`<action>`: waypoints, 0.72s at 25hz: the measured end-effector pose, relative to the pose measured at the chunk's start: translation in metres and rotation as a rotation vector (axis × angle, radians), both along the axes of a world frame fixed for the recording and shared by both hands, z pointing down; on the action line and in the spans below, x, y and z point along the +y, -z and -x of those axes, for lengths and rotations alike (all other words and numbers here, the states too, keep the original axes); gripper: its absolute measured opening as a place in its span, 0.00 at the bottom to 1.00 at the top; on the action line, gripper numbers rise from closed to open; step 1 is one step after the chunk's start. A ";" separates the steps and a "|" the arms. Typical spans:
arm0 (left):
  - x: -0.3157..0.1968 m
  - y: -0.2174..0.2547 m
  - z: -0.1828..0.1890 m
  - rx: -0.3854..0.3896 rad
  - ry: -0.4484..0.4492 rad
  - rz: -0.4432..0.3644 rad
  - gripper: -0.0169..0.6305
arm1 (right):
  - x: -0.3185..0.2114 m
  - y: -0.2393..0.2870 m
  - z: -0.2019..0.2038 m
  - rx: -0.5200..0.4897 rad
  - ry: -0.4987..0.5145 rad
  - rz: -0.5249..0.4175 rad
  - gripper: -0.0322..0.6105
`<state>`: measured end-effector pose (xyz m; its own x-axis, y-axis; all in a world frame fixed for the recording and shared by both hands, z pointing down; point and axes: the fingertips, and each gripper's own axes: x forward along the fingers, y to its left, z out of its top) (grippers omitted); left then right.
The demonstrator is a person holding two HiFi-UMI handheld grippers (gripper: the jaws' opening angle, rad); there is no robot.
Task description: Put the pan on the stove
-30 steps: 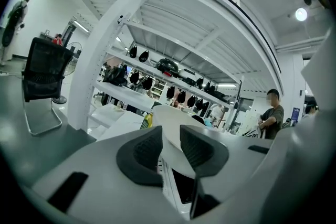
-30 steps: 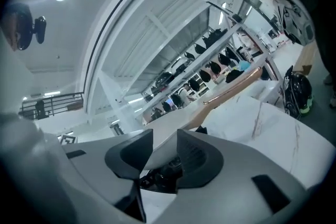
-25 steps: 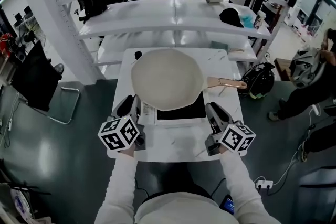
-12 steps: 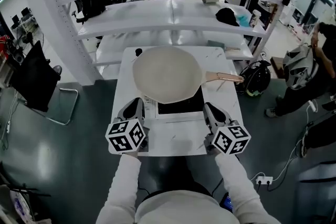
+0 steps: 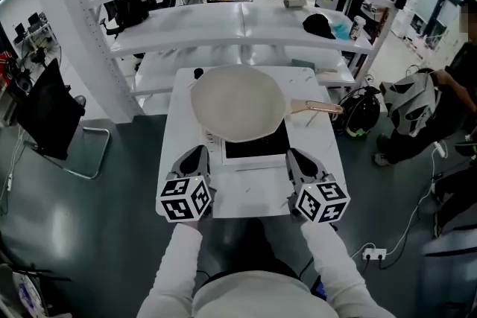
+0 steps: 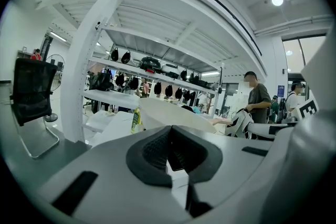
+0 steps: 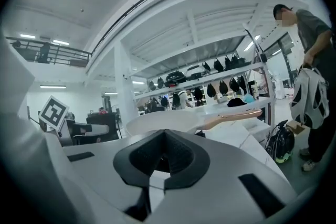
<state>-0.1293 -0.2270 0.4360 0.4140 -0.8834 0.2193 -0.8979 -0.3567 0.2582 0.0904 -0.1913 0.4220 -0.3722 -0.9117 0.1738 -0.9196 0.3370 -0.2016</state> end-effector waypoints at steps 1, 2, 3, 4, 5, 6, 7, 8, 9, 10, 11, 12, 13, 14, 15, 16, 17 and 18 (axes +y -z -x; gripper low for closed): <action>0.003 -0.001 0.001 -0.002 -0.002 0.001 0.05 | 0.003 -0.001 0.000 0.000 -0.003 0.001 0.09; 0.005 -0.002 0.001 -0.004 -0.003 0.003 0.05 | 0.005 -0.001 0.000 0.000 -0.006 0.002 0.09; 0.007 -0.003 0.001 -0.006 -0.004 0.005 0.05 | 0.007 -0.002 0.000 -0.001 -0.009 0.003 0.09; 0.009 -0.003 0.001 -0.008 -0.005 0.007 0.05 | 0.010 -0.002 -0.001 -0.001 -0.011 0.004 0.09; 0.011 -0.004 0.000 -0.008 -0.005 0.008 0.05 | 0.012 -0.002 -0.001 0.000 -0.013 0.005 0.09; 0.013 -0.004 0.000 -0.008 -0.006 0.009 0.05 | 0.014 -0.003 -0.002 0.002 -0.015 0.005 0.09; 0.016 -0.005 0.000 -0.008 -0.007 0.010 0.05 | 0.017 -0.003 -0.002 0.002 -0.017 0.005 0.09; 0.018 -0.005 0.000 -0.007 -0.009 0.012 0.05 | 0.019 -0.004 -0.002 0.001 -0.020 0.005 0.09; 0.021 -0.006 0.000 -0.007 -0.010 0.014 0.05 | 0.021 -0.004 -0.002 0.000 -0.022 0.006 0.09; 0.023 -0.006 0.001 -0.007 -0.011 0.016 0.05 | 0.023 -0.004 -0.001 -0.001 -0.023 0.006 0.09; 0.025 -0.006 0.001 -0.007 -0.011 0.018 0.05 | 0.025 -0.003 -0.001 -0.002 -0.024 0.007 0.09; 0.027 -0.005 0.001 -0.008 -0.011 0.019 0.05 | 0.026 -0.003 -0.001 -0.003 -0.024 0.007 0.09; 0.028 -0.005 0.001 -0.009 -0.011 0.020 0.05 | 0.028 -0.003 -0.001 -0.004 -0.023 0.007 0.09; 0.030 -0.006 0.001 -0.011 -0.011 0.022 0.05 | 0.030 -0.003 0.000 -0.005 -0.021 0.007 0.09; 0.031 -0.006 0.001 -0.012 -0.010 0.023 0.05 | 0.031 -0.002 0.000 -0.006 -0.020 0.006 0.09; 0.033 -0.006 0.002 -0.013 -0.010 0.025 0.05 | 0.033 -0.002 0.001 -0.007 -0.018 0.006 0.09; 0.035 -0.007 0.002 -0.014 -0.009 0.027 0.05 | 0.034 -0.002 0.002 -0.008 -0.016 0.005 0.09; 0.036 -0.007 0.003 -0.014 -0.008 0.028 0.05 | 0.035 -0.002 0.003 -0.009 -0.014 0.005 0.09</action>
